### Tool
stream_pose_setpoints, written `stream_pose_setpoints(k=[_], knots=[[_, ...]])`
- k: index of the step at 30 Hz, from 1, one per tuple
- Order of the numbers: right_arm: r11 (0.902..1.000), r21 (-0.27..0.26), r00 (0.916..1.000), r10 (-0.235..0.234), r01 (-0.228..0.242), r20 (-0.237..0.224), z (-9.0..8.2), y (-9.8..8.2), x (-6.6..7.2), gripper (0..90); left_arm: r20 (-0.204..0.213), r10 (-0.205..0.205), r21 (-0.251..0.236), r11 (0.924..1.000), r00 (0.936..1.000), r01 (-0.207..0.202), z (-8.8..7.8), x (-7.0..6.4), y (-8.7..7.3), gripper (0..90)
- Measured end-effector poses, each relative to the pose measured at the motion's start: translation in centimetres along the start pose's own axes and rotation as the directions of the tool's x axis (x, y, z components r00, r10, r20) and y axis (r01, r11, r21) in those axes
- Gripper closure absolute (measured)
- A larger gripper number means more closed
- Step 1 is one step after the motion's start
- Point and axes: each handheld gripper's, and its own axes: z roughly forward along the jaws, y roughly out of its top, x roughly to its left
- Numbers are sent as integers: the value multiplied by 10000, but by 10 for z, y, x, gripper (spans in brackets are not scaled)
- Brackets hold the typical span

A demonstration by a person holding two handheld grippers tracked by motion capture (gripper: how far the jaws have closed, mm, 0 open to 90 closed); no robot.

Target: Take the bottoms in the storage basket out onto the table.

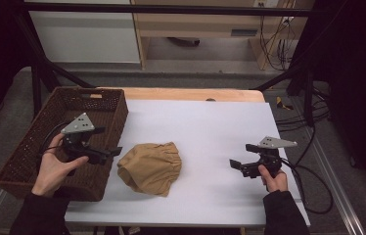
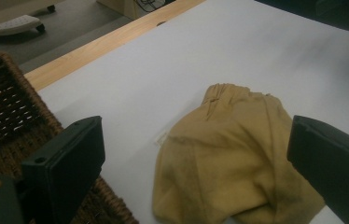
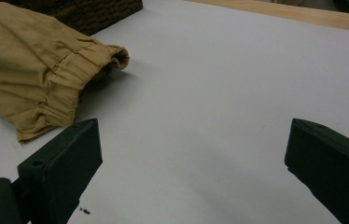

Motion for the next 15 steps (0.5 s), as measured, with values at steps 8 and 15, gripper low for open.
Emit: stream_pose_setpoints(k=[8, 15], knots=[[10000, -33, 10000, 16, -16, -7, -1, 0, 0, 46, -459, -99, -152, 9998, 9989, 92, -7, 9, -15, 41], [10000, -69, 10000, -3, 2, -39, -2, 0, 0, 46, -803, -349, -97, 9994, 9962, 343, -10, 15, -26, 40]])
